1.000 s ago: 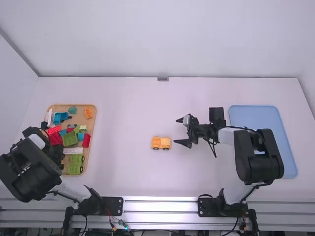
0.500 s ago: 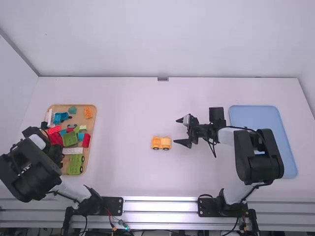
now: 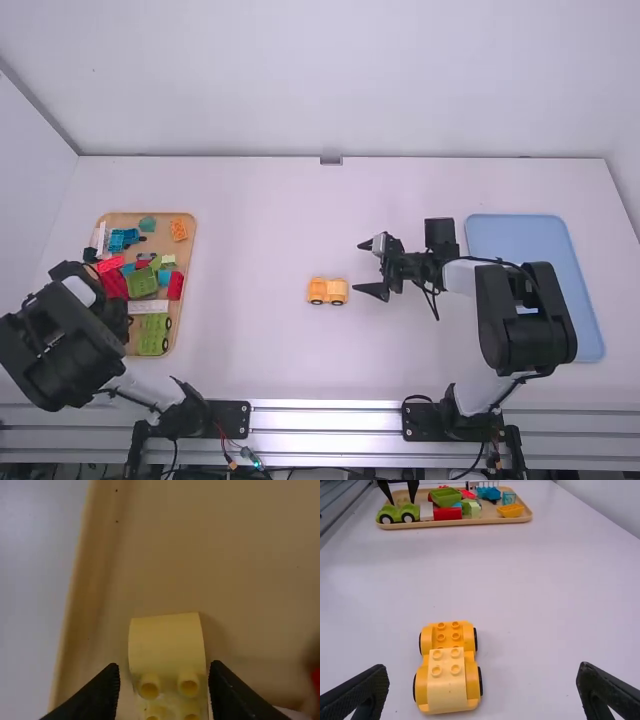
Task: Assemble lego blocks to make yellow taxi
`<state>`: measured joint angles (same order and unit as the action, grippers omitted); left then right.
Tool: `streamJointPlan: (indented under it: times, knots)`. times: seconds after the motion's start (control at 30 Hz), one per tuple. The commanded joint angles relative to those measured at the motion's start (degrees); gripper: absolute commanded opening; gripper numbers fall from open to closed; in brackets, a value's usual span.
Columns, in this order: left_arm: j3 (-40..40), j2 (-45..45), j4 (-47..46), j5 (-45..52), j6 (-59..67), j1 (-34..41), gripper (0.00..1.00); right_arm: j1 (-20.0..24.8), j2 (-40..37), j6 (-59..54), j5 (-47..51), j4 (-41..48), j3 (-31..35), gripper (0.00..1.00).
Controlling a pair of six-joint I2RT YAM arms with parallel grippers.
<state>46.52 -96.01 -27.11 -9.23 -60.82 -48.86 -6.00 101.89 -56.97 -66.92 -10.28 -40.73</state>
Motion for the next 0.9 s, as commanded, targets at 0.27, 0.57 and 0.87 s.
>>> streamJointPlan:
  times: [0.27, 0.57, 0.87]
  knots:
    - [-1.49, -0.55, 1.25, -0.24, -1.29, 0.09, 0.27, -0.07, 0.37, 0.22, -0.35, 0.44, 0.26, 0.99]
    - [3.67, 3.10, -7.82, 4.33, -7.43, 0.11, 0.09, -0.07, 0.37, 0.20, -0.72, 0.22, 0.26, 0.99]
    - [5.01, 10.51, -9.97, 10.51, -7.52, 6.49, 0.02, -0.07, 0.37, 0.20, -0.68, 0.17, 0.26, 0.99]
